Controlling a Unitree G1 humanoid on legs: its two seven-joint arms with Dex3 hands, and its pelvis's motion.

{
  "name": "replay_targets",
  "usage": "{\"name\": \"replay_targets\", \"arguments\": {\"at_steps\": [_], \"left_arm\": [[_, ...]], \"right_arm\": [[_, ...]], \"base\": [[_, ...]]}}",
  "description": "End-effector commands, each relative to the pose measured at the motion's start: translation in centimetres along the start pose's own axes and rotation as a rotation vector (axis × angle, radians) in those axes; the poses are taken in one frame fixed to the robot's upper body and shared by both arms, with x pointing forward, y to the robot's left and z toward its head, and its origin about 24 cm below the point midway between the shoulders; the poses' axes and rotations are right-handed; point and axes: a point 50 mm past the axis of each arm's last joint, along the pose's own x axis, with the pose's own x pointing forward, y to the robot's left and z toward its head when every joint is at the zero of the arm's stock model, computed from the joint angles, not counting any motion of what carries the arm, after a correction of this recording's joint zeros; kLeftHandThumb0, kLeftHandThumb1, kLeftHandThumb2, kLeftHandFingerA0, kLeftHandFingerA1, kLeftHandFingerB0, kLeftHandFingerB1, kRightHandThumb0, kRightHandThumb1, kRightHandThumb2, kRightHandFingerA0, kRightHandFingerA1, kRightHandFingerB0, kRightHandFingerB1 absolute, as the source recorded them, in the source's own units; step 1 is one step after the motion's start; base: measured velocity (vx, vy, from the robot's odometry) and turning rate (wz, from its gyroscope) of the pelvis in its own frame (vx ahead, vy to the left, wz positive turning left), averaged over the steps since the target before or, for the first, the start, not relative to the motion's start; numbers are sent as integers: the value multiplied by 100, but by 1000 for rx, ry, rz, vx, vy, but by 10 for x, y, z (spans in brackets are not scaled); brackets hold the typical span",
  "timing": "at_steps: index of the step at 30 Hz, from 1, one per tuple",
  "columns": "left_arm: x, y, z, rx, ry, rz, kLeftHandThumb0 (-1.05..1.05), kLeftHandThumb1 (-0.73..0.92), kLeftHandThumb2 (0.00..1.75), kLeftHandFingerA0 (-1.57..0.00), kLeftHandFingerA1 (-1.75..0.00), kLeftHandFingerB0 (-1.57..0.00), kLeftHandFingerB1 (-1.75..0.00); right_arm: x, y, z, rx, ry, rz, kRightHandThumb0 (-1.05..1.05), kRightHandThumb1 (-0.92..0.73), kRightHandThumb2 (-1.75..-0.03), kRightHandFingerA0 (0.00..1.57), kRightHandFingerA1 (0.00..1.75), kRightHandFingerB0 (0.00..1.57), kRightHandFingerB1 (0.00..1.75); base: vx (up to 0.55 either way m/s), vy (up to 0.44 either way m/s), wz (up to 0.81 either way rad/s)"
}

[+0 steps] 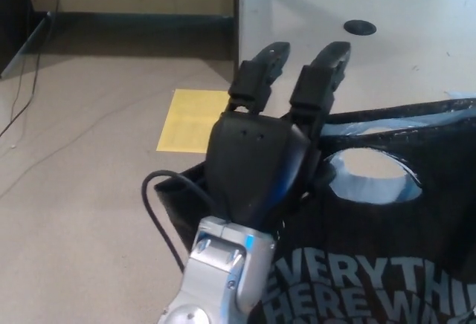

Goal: A person is holding a plastic bag and the robot extends its left hand to grab the bag by hooking its thumb into the holes at the top and brings its hand down by its side. Then it extends its arm again to hand the plastic bag back to the person.

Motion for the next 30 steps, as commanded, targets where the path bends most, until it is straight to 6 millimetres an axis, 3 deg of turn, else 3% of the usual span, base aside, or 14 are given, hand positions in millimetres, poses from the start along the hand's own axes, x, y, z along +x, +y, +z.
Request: {"name": "replay_targets", "arguments": {"at_steps": [1, 19, 30], "left_arm": [[6, 2, 4, 12, 17, 56, -66, 44, 75, -16, -44, -5, -32], [19, 9, 22, -25, -28, 151, -65, 46, 74, -24, -43, -10, -36], [33, -12, 29, -34, -19, 118, -63, 45, 75, -30, -46, -18, -39]], "right_arm": [[-2, -8, -4, -17, 14, -19, -52, -54, -86, 32, 49, 28, 46], [0, -9, -1, -18, 19, -17, -53, -54, -86, 31, 49, 28, 46], [-3, -4, -5, 3, 17, -5, -52, -55, -87, 32, 49, 28, 46]], "base": [[0, 0, 0], [0, 0, 0], [0, 0, 0]]}}
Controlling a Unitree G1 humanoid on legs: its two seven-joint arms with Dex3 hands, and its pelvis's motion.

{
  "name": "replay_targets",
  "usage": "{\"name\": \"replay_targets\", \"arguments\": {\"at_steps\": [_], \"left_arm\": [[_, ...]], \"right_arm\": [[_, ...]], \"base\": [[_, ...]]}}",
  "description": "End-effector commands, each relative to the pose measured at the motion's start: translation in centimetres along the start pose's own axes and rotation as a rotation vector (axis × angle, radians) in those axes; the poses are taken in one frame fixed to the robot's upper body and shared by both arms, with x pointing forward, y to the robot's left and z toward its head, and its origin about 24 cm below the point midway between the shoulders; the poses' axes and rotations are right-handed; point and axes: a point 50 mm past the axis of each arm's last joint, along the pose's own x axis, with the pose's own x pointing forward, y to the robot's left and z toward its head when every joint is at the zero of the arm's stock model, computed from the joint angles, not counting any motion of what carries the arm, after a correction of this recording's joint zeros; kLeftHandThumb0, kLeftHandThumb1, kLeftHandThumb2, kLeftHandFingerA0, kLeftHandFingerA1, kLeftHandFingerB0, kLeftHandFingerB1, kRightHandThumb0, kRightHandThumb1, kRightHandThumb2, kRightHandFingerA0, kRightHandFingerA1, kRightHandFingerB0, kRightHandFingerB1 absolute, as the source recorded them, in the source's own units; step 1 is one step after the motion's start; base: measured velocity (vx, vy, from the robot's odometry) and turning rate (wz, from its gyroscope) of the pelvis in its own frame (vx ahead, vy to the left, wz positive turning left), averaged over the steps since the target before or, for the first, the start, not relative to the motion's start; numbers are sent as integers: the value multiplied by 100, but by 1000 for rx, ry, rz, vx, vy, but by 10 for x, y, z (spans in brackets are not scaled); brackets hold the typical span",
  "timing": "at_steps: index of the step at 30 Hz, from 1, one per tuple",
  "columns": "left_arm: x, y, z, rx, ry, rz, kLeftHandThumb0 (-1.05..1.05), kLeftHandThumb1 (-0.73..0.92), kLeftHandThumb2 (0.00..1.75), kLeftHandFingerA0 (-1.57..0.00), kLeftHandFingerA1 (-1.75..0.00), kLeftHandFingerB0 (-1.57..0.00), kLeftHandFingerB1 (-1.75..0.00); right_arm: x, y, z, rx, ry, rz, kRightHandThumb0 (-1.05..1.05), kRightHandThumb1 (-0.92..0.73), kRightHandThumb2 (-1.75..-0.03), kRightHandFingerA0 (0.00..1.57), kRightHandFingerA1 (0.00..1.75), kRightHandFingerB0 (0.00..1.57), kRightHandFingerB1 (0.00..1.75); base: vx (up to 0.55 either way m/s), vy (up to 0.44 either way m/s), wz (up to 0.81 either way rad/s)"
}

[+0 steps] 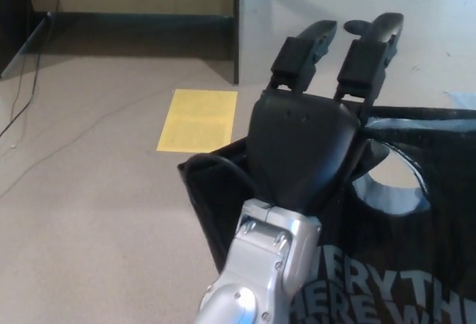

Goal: A person is holding a plastic bag and the robot extends its left hand to grab the bag by hooking its thumb into the holes at the top and brings its hand down by its side. Then it extends its arm again to hand the plastic bag back to the person.

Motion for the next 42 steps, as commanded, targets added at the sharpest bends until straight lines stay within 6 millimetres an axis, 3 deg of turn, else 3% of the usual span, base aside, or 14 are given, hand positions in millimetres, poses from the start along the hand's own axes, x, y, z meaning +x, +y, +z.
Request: {"name": "replay_targets", "arguments": {"at_steps": [1, 12, 13, 15, 16, 17, 19, 20, 22, 23, 24, 25, 41, 42], "left_arm": [[10, -6, 2, -13, 21, 34, -63, 45, 75, -30, -46, -18, -39], [27, -23, 9, -66, -7, -12, -50, 60, 58, -76, -46, -22, -29], [27, -25, 10, -84, -9, -27, -51, 52, 77, -87, -96, -20, -40], [28, -28, 13, -130, -13, -46, -49, 53, 77, -94, -118, -23, -41], [29, -29, 15, -149, -19, -62, -32, 66, 62, -92, -145, -27, -31], [30, -29, 15, -154, -25, -65, -25, 67, 64, -90, -160, -29, -32], [31, -30, 16, -180, -42, -80, -20, 72, 64, -93, -169, -41, -35], [31, -31, 17, -207, -55, -77, -20, 57, 93, -124, -137, -51, -58], [30, -33, 19, -279, -58, -71, -9, 73, 61, -96, -163, -82, -48], [31, -36, 18, -322, -58, -33, 0, 67, 63, -95, -160, -97, -81], [30, -39, 17, -338, -64, -5, 1, 69, 61, -88, -166, -73, -136], [28, -40, 17, -352, -65, 4, 0, 73, 60, -84, -171, -63, -149], [23, -30, -7, -363, -74, 207, -15, 83, 67, -81, -174, -53, -149], [25, -26, -12, -352, -67, 221, -16, 84, 67, -80, -174, -54, -150]], "right_arm": [[-3, -5, -5, 13, 17, -10, -52, -55, -87, 32, 49, 28, 46], [1, -5, 1, -2, -4, -9, -54, -56, -87, 36, 51, 26, 45], [1, -5, 2, -7, -10, -9, -50, -56, -89, 37, 53, 24, 45], [3, -7, 6, -9, -22, -12, -52, -70, -62, 42, 38, 36, 33], [4, -8, 8, -5, -26, -17, -49, -55, -91, 39, 55, 24, 46], [4, -9, 9, -5, -29, -17, -52, -71, -62, 42, 38, 35, 33], [5, -11, 11, -5, -36, -11, -48, -72, -61, 44, 38, 36, 33], [5, -12, 11, -14, -43, -13, -49, -70, -61, 49, 41, 35, 33], [4, -13, 11, -13, -52, -14, -48, -72, -62, 55, 43, 36, 34], [6, -17, 13, -6, -53, -23, -53, -60, -87, 52, 56, 30, 46], [6, -18, 13, -10, -53, -24, -55, -62, -86, 50, 54, 30, 45], [6, -17, 13, -13, -50, -22, -53, -61, -86, 50, 55, 31, 46], [2, -10, 3, -22, -10, -3, -47, -74, -62, 58, 43, 37, 33], [3, -10, 4, -28, -17, -6, -53, -62, -88, 52, 56, 31, 46]], "base": [[0, 0, 0], [0, 0, 0], [0, 0, 0], [0, 0, 0], [0, 0, 0], [0, 0, 0], [0, 0, 0], [0, 0, 0], [0, 0, 0], [0, 0, 0], [0, 0, 0], [0, 0, 0], [0, 0, 0], [0, 0, 0]]}}
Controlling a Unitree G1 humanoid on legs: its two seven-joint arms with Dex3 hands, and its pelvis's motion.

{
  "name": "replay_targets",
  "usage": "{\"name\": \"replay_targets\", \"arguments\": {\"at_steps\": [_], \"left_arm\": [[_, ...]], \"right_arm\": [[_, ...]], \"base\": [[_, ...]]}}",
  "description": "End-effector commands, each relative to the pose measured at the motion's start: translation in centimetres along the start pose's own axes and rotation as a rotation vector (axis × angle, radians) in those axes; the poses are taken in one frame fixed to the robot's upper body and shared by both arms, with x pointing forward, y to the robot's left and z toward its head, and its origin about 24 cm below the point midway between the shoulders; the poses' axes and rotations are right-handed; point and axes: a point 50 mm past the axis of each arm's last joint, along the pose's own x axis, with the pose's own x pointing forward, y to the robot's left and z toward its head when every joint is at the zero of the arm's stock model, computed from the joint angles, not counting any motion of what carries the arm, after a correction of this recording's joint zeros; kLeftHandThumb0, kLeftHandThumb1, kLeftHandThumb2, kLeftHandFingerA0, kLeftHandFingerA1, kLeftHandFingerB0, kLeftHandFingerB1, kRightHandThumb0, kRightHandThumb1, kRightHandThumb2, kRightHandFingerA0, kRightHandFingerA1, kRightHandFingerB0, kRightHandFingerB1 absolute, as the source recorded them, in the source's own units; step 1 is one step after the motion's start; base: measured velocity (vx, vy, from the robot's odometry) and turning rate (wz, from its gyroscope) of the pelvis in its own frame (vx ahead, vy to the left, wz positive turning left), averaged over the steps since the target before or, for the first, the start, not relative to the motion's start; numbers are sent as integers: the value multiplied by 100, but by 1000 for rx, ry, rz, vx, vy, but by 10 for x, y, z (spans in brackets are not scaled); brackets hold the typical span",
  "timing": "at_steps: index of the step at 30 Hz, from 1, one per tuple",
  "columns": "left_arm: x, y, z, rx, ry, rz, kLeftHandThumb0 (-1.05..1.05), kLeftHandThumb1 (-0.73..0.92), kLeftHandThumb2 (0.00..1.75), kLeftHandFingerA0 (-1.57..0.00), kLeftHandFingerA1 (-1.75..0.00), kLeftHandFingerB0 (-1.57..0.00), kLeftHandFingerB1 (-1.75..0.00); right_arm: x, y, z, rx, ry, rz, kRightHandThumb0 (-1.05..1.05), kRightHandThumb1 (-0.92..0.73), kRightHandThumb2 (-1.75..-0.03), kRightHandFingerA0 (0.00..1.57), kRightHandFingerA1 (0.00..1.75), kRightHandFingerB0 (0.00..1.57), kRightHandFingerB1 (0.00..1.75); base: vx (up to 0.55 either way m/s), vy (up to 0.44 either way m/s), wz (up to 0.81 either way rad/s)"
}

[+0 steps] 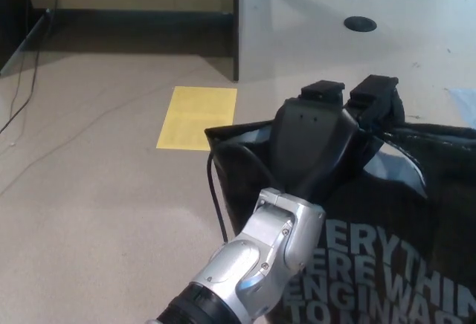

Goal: A person is holding a plastic bag and the robot extends its left hand to grab the bag by hooking its thumb into the holes at the top and brings its hand down by its side. Then it extends its arm again to hand the plastic bag back to the person.

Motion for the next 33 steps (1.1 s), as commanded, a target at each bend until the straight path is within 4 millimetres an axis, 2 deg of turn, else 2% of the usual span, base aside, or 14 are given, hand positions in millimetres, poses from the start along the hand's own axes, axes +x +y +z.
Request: {"name": "replay_targets", "arguments": {"at_steps": [1, 3, 5, 6, 11, 19, 20, 21, 23, 24, 26, 28, 32, 33], "left_arm": [[22, 28, 9, -114, -55, 263, -26, 65, 96, -115, -140, -73, -117], [22, 36, 4, -126, -44, 309, -15, 80, 70, -90, -173, -60, -149], [20, 42, 0, -125, -25, 329, -24, 66, 98, -120, -141, -77, -118], [23, 51, -5, -110, -27, 355, -11, 79, 74, -86, -173, -62, -149], [27, 75, -24, -83, -16, 456, -5, 75, 74, -82, -174, -64, -152], [26, 103, -47, -3, -30, 515, -6, 67, 88, -91, -169, -74, -139], [27, 108, -48, -10, -37, 521, -14, 57, 101, -120, -134, -84, -113], [28, 113, -49, -11, -44, 531, -7, 65, 86, -92, -166, -76, -132], [26, 120, -51, -6, -53, 548, -7, 65, 87, -95, -167, -77, -130], [23, 129, -53, 13, -65, 554, -12, 56, 103, -120, -134, -83, -110], [16, 143, -57, 32, -84, 580, -11, 68, 78, -96, -168, -78, -127], [10, 159, -61, 81, -110, 607, -7, 65, 86, -97, -170, -79, -127], [-14, 203, -78, 153, -148, 634, -7, 57, 98, -110, -160, -86, -121], [-20, 212, -80, 157, -160, 630, -8, 62, 90, -108, -158, -85, -120]], "right_arm": [[-3, -5, -7, -20, 19, -7, -52, -62, -88, 54, 58, 31, 46], [-5, -4, -10, -20, 23, -5, -46, -74, -62, 62, 46, 37, 34], [-9, -4, -15, -17, 37, 0, -54, -63, -87, 50, 54, 31, 46], [-7, -4, -14, -14, 38, 1, -52, -63, -88, 51, 55, 30, 45], [-8, -2, -15, -35, 41, 2, -49, -69, -65, 60, 52, 36, 35], [-9, 0, -17, -16, 48, 10, -51, -62, -89, 55, 59, 35, 48], [-9, 0, -17, -13, 46, 6, -46, -75, -63, 63, 63, 43, 35], [-8, 0, -16, -17, 43, 4, -46, -75, -63, 63, 61, 43, 36], [-9, 0, -15, -31, 35, 7, -50, -63, -90, 58, 66, 37, 49], [-8, 0, -14, -32, 37, 11, -50, -63, -90, 50, 56, 36, 48], [-9, -1, -15, -33, 38, 12, -50, -63, -89, 53, 57, 36, 48], [-8, -3, -14, -29, 38, 15, -45, -75, -63, 60, 48, 42, 35], [-7, -5, -13, -44, 34, 17, -50, -63, -90, 59, 66, 38, 49], [-8, -7, -14, -44, 37, 14, -45, -75, -63, 63, 61, 44, 35]], "base": [[0, 0, 0], [0, 0, 0], [0, 0, 0], [0, 0, 0], [0, 0, 0], [0, 0, 0], [0, 0, 0], [0, 0, 0], [0, 0, 0], [0, 0, 0], [0, 0, 0], [0, 0, 0], [0, 0, 0], [0, 0, 0]]}}
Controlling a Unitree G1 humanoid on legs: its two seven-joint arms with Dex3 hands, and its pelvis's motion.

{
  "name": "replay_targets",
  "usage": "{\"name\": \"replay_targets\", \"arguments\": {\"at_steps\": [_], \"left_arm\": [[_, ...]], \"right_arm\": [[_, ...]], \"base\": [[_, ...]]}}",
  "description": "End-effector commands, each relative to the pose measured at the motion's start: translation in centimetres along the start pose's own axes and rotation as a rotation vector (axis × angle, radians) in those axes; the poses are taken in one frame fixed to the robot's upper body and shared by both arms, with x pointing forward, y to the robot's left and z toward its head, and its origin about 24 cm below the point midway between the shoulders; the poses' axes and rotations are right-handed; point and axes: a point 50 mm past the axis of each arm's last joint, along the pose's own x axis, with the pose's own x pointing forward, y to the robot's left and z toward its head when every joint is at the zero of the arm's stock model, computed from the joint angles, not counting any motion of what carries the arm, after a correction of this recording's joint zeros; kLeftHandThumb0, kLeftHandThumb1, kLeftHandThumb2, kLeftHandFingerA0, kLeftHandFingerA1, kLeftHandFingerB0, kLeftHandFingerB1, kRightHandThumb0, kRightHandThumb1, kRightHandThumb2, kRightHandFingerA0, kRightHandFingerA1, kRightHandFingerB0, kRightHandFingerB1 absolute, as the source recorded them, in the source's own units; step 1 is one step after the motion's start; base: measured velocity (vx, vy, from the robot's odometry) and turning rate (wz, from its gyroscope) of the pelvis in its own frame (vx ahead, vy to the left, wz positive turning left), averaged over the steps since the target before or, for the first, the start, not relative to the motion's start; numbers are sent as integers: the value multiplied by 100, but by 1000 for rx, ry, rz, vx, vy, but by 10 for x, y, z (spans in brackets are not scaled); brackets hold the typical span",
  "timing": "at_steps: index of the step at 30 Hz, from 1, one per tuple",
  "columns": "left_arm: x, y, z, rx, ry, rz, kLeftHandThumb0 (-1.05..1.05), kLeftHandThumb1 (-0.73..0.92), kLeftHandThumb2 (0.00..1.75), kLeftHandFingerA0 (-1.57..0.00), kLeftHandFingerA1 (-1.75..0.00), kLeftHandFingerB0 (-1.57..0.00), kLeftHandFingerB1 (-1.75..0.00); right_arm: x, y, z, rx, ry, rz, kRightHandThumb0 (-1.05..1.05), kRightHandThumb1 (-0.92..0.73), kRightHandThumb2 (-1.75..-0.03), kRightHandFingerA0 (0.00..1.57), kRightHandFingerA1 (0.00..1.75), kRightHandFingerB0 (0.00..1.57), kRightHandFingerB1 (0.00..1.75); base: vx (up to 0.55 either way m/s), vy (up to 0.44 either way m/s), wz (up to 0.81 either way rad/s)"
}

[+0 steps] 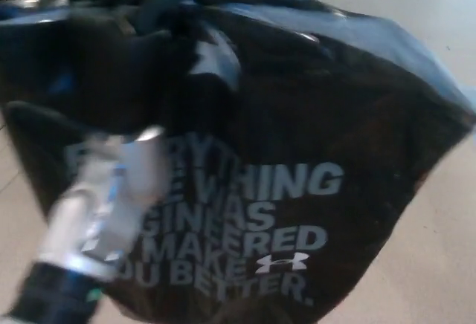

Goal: A person is holding a plastic bag and the robot extends its left hand to grab the bag by hooking its thumb into the holes at the top and brings its hand down by its side. Then it extends its arm again to hand the plastic bag back to the person.

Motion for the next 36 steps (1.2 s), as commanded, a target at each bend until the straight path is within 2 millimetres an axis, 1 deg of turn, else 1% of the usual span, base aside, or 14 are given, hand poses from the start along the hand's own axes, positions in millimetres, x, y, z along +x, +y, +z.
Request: {"name": "replay_targets", "arguments": {"at_steps": [1, 2, 5, 6, 8, 9, 10, 15, 16, 19, 24, 34, 35, 36], "left_arm": [[8, 46, -14, -48, -81, 39, -16, 78, 69, -91, -162, -79, -127], [10, 54, -19, -60, -89, 44, -12, 73, 73, -102, -158, -83, -124], [5, 82, -26, 24, -136, 70, -15, 75, 70, -106, -161, -84, -122], [5, 91, -28, 56, -142, 83, -20, 60, 100, -128, -135, -87, -107], [2, 117, -34, 76, -171, 94, -22, 62, 101, -126, -135, -84, -108], [0, 124, -34, 82, -172, 89, -13, 77, 70, -99, -166, -76, -131], [-6, 134, -34, 85, -167, 78, -7, 70, 75, -100, -156, -79, -126], [-20, 156, -30, 33, -155, 61, -12, 73, 70, -98, -163, -79, -117], [-23, 160, -30, 34, -153, 57, -11, 73, 70, -99, -163, -80, -114], [-31, 166, -28, 21, -124, 42, -24, 76, 68, -97, -164, -81, -114], [-66, 179, -17, 6, -78, -4, -18, 78, 64, -90, -158, -76, -112], [-146, 205, -33, 76, 233, -103, -21, 83, 70, -99, -168, -77, -130], [-154, 209, -37, 107, 267, -128, -19, 82, 69, -97, -171, -75, -132], [-161, 213, -39, 129, 289, -154, -15, 78, 71, -96, -170, -72, -133]], "right_arm": [[-1, -12, -3, -23, 7, -13, -45, -75, -63, 63, 62, 44, 36], [2, -17, 2, -24, -1, -21, -50, -63, -90, 55, 61, 37, 49], [1, -13, -1, -49, 9, -8, -46, -75, -63, 60, 49, 44, 36], [1, -12, 0, -43, 6, -9, -50, -62, -91, 54, 63, 37, 50], [5, -13, 4, -28, 4, -8, -46, -75, -63, 61, 57, 44, 36], [4, -12, 3, -20, 7, -5, -46, -74, -62, 62, 65, 44, 36], [2, -9, 0, -14, 11, 3, -49, -62, -90, 58, 67, 39, 50], [5, -9, 2, -43, 30, 9, -46, -75, -63, 64, 67, 46, 36], [5, -8, 1, -45, 32, 9, -49, -62, -91, 63, 74, 40, 50], [4, -7, 1, -36, 27, 3, -45, -74, -62, 66, 77, 46, 36], [2, -4, 0, -7, 18, -2, -50, -62, -90, 57, 64, 37, 49], [-13, 5, -21, 4, 45, 1, -44, -75, -63, 62, 48, 42, 35], [-15, 6, -23, 2, 52, 4, -49, -64, -88, 52, 56, 35, 47], [-17, 8, -27, -3, 57, 8, -44, -75, -62, 58, 43, 42, 35]], "base": [[0, 0, 0], [0, 0, 0], [0, 0, 0], [0, 0, 0], [0, 0, 0], [0, 0, 0], [0, 0, 0], [0, 0, 0], [0, 0, 0], [0, 0, 0], [0, 0, 0], [0, 0, 0], [0, 0, 0], [0, 0, 0]]}}
